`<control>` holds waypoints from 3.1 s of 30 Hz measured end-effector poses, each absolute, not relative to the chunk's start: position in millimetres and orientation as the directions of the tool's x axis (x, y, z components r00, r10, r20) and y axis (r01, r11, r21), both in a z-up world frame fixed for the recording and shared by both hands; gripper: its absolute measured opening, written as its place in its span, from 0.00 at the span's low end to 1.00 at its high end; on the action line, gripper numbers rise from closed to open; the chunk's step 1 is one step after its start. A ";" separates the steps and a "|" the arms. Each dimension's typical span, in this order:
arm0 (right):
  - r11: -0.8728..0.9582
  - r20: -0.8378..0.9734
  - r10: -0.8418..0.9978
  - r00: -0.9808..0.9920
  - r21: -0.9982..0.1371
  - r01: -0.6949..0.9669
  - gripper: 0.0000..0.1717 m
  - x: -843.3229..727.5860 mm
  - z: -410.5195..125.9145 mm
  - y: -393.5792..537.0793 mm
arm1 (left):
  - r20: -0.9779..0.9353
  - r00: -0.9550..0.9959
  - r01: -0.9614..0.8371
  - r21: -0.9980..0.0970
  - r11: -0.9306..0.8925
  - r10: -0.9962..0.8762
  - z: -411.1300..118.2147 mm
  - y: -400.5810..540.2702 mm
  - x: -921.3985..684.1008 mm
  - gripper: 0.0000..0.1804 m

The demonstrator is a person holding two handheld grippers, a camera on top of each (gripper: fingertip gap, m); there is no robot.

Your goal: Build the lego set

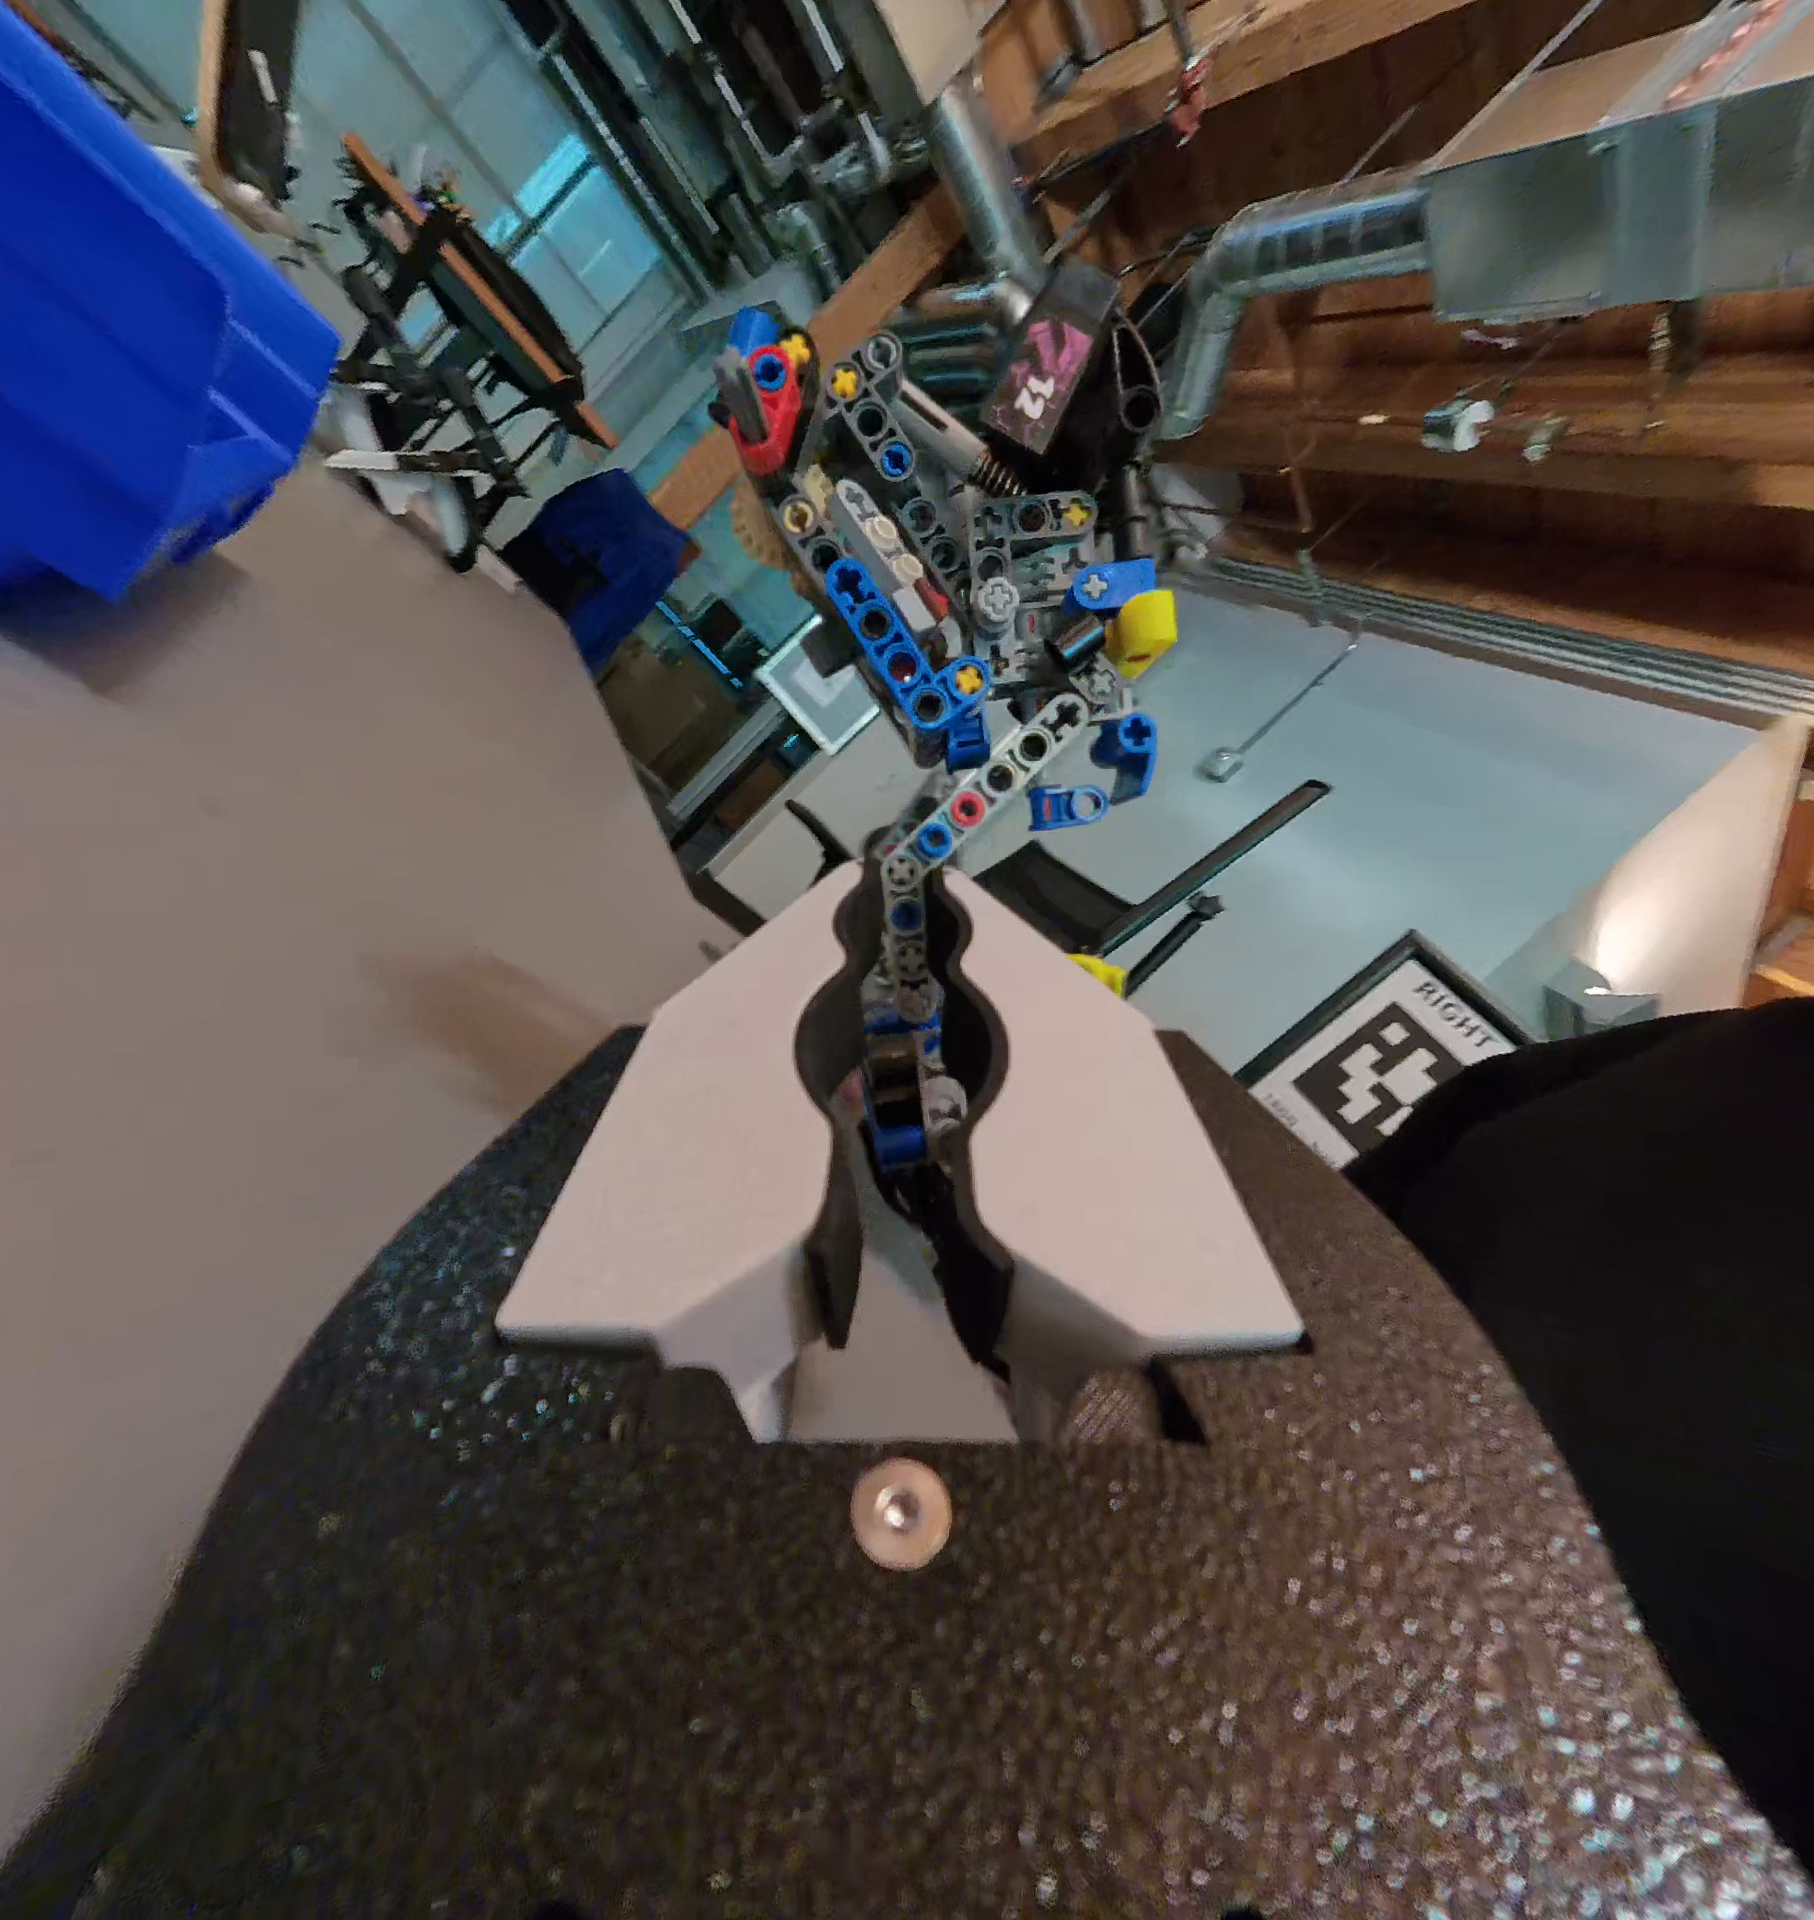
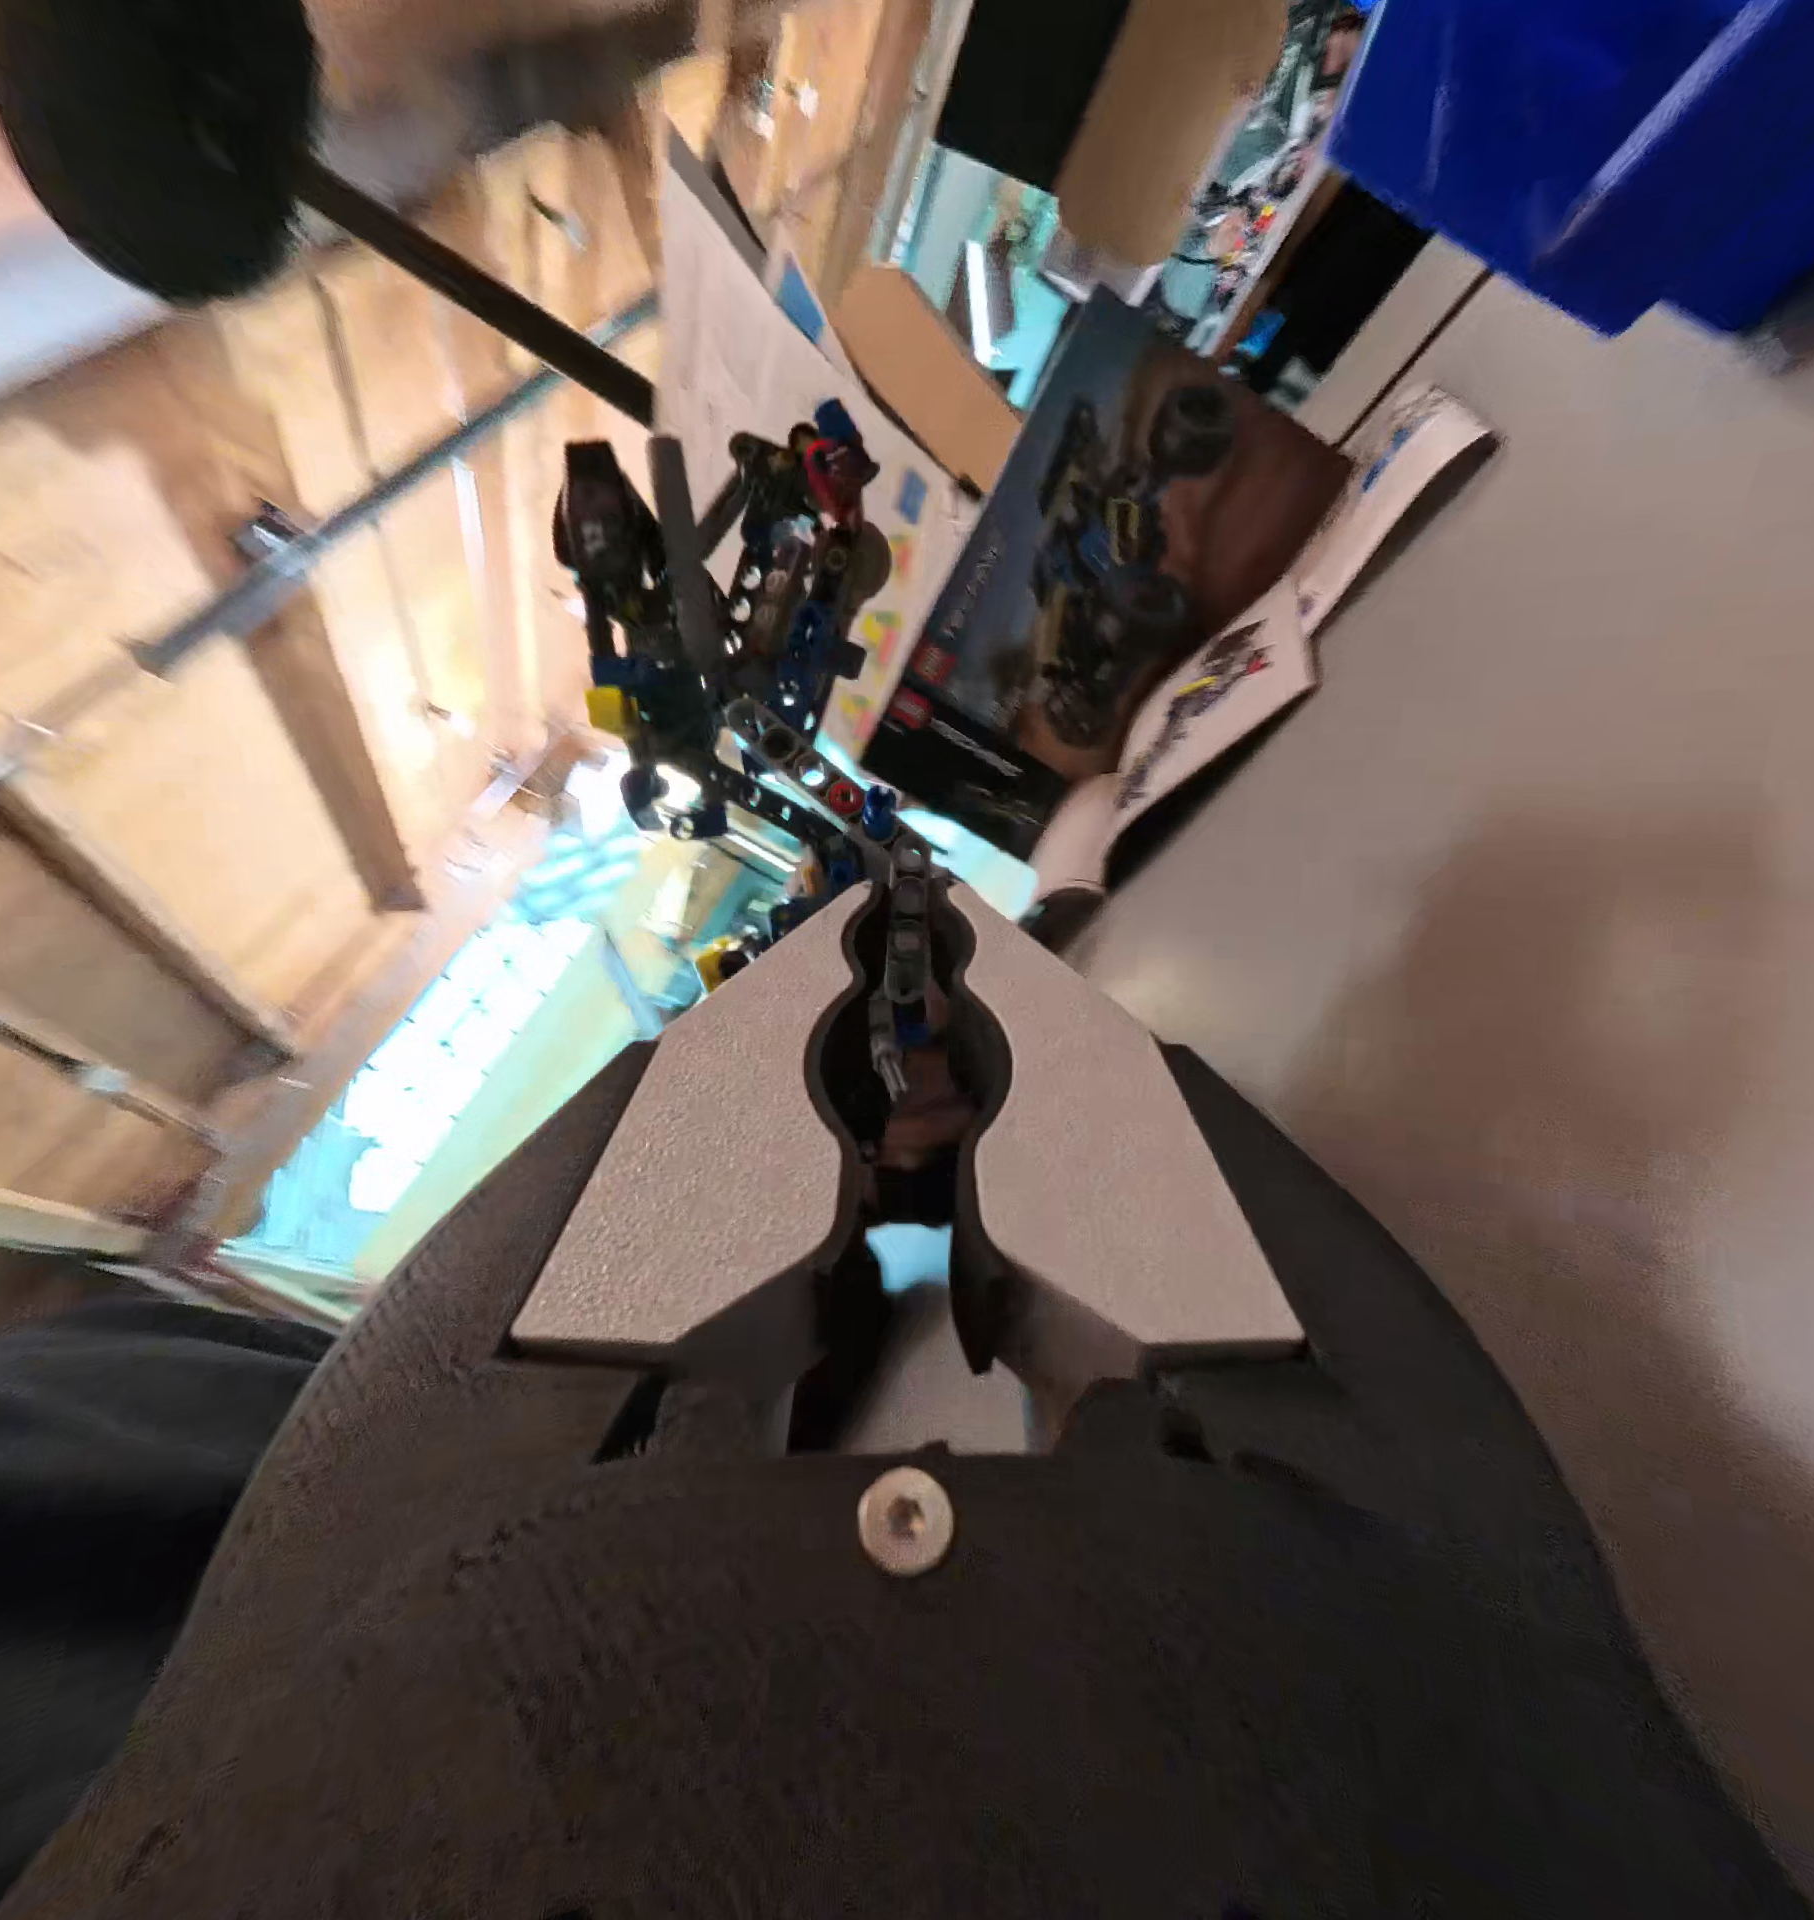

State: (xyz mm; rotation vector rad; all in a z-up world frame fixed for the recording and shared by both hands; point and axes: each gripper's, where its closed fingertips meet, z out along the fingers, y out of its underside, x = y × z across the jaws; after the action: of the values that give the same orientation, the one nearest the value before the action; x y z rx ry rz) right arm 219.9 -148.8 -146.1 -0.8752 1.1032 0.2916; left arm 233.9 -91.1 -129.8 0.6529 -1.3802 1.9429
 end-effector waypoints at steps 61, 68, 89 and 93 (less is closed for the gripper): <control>0.762 -0.775 0.022 0.632 -0.396 -0.512 0.03 215.1 -101.9 -128.3 | 0.726 -0.683 -0.711 -0.635 -0.303 0.080 -97.4 -112.2 220.8 0.03; 0.710 -0.812 -0.009 0.584 -0.417 -0.568 0.04 217.2 -117.9 -123.8 | 0.749 -0.661 -0.738 -0.638 -0.220 0.043 -113.3 -110.3 225.0 0.03; 0.672 -0.813 -0.070 0.578 -0.467 -0.575 0.03 219.9 -133.9 -117.8 | 0.732 -0.680 -0.729 -0.667 -0.154 0.045 -131.2 -105.5 229.6 0.03; 0.654 -0.809 -0.071 0.583 -0.479 -0.585 0.03 218.1 -134.4 -114.4 | 0.714 -0.699 -0.712 -0.689 -0.138 0.045 -130.4 -103.6 228.5 0.03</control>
State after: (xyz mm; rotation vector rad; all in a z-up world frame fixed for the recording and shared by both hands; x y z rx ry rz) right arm 218.1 -114.4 -134.4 -0.8222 0.9160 0.3435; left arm 228.5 -103.6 -130.4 0.7506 -1.6129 1.8887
